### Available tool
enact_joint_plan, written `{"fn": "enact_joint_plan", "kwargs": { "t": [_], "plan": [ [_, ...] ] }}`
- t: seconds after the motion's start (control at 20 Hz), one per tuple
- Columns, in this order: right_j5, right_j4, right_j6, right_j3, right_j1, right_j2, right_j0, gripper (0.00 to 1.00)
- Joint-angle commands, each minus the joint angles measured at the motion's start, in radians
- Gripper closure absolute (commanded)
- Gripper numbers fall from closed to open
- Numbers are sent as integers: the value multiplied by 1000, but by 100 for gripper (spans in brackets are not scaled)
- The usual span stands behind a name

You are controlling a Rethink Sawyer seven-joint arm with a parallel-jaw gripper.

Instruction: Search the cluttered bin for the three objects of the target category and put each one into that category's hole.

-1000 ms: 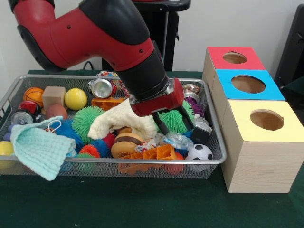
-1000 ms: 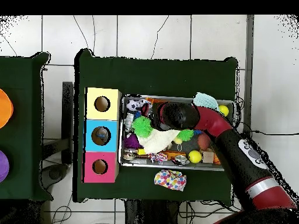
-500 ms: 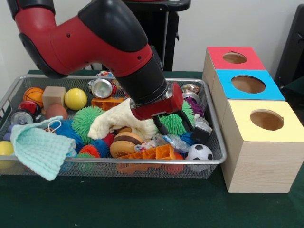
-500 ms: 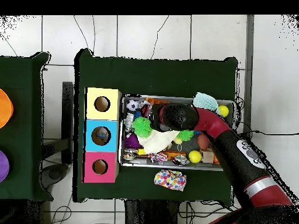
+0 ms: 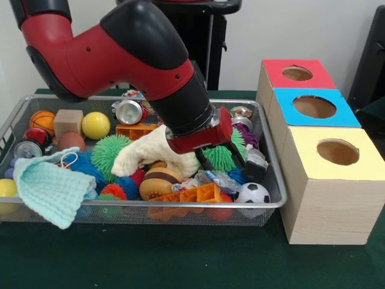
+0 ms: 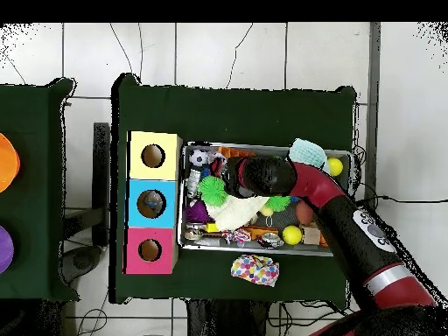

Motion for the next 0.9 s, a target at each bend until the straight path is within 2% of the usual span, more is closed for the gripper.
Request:
{"fn": "enact_joint_plan", "kwargs": {
  "t": [0.05, 0.2, 0.4, 0.55, 0.9],
  "plan": [
    [84, 10, -51, -18, -100, -20, 8, 0],
    [189, 39, -23, -11, -210, -40, 30, 0],
    [258, 64, -16, -13, -264, -45, 36, 0],
    [262, 69, -22, -15, -264, -43, 34, 0],
    [179, 42, -16, -10, -221, -62, 49, 0]
  ]
}}
